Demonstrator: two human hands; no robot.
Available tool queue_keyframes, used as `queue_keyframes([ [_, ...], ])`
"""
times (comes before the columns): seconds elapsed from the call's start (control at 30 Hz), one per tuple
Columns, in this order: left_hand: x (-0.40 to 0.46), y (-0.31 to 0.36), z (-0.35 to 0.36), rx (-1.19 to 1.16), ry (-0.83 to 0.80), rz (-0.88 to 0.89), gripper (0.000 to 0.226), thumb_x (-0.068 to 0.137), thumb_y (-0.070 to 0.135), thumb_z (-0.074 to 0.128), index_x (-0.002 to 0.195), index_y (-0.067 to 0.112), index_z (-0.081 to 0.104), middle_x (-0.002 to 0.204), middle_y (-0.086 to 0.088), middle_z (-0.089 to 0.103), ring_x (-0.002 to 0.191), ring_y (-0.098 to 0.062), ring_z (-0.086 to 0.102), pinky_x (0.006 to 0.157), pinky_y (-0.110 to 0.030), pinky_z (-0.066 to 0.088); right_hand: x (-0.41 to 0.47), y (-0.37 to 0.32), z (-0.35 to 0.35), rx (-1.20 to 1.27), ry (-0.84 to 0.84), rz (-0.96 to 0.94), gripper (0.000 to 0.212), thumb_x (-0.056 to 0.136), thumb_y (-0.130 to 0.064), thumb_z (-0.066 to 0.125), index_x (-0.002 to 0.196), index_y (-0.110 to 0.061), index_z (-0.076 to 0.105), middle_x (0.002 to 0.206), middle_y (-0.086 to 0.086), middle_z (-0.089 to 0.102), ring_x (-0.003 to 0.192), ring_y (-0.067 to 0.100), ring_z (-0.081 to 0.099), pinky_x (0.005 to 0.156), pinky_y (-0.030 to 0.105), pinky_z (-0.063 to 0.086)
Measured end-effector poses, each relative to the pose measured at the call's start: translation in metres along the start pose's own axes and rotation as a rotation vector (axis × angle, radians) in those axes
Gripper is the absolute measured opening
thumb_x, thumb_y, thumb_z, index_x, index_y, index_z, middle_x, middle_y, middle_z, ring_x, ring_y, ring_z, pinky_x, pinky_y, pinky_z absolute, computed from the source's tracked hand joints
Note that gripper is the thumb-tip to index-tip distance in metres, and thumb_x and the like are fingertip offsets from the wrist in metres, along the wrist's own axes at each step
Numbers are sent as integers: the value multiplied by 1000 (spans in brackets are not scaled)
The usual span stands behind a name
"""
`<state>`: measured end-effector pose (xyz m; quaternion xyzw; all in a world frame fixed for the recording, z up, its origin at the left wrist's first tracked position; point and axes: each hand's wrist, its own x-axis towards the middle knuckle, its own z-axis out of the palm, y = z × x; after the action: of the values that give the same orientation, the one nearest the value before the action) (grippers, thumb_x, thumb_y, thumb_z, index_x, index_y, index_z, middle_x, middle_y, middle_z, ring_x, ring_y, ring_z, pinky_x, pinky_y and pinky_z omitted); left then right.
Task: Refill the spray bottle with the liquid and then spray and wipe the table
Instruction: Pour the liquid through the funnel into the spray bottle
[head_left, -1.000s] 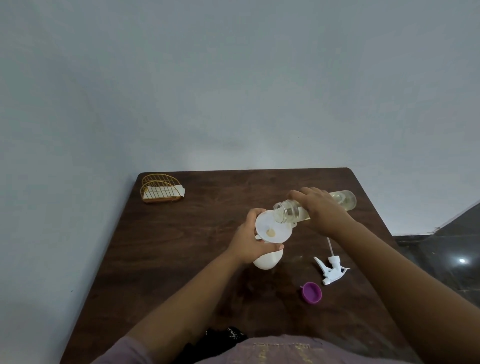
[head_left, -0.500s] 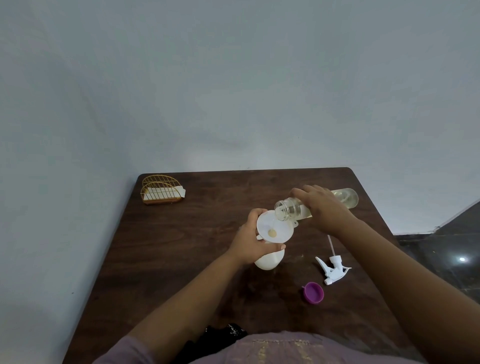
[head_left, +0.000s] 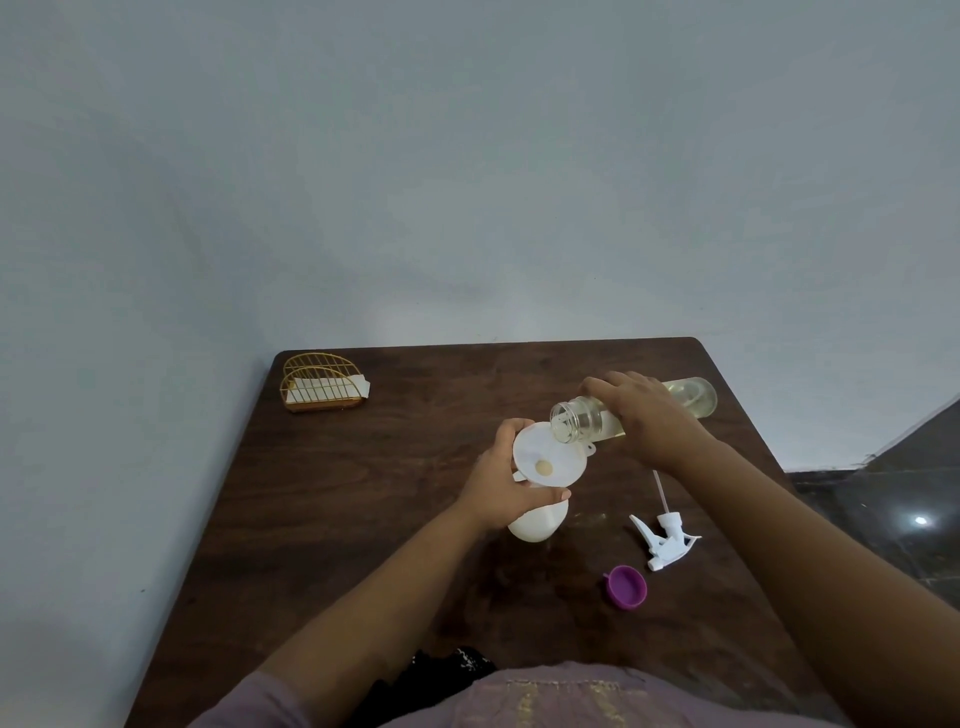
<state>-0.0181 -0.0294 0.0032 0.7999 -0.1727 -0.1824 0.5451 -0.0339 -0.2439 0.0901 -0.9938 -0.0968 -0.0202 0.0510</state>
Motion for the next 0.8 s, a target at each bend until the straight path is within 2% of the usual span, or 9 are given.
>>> queue_keyframes([
  [0.27, 1, -1, 0, 9, 0, -8, 82, 65, 30, 89, 128, 37, 36, 120, 21, 52, 111, -7, 55, 90, -34, 56, -2, 2, 0, 0, 16, 0, 45, 77, -17, 67, 119, -26, 51, 104, -1, 56, 96, 22, 51, 82, 32, 36],
  [0.8, 1, 0, 0, 37, 6, -8, 83, 66, 33, 89, 129, 37, 35, 123, 16, 50, 112, -10, 54, 89, -32, 56, 1, 2, 1, -2, 26, -6, 46, 77, -19, 69, 118, -27, 51, 106, -2, 57, 98, 22, 52, 84, 32, 36],
])
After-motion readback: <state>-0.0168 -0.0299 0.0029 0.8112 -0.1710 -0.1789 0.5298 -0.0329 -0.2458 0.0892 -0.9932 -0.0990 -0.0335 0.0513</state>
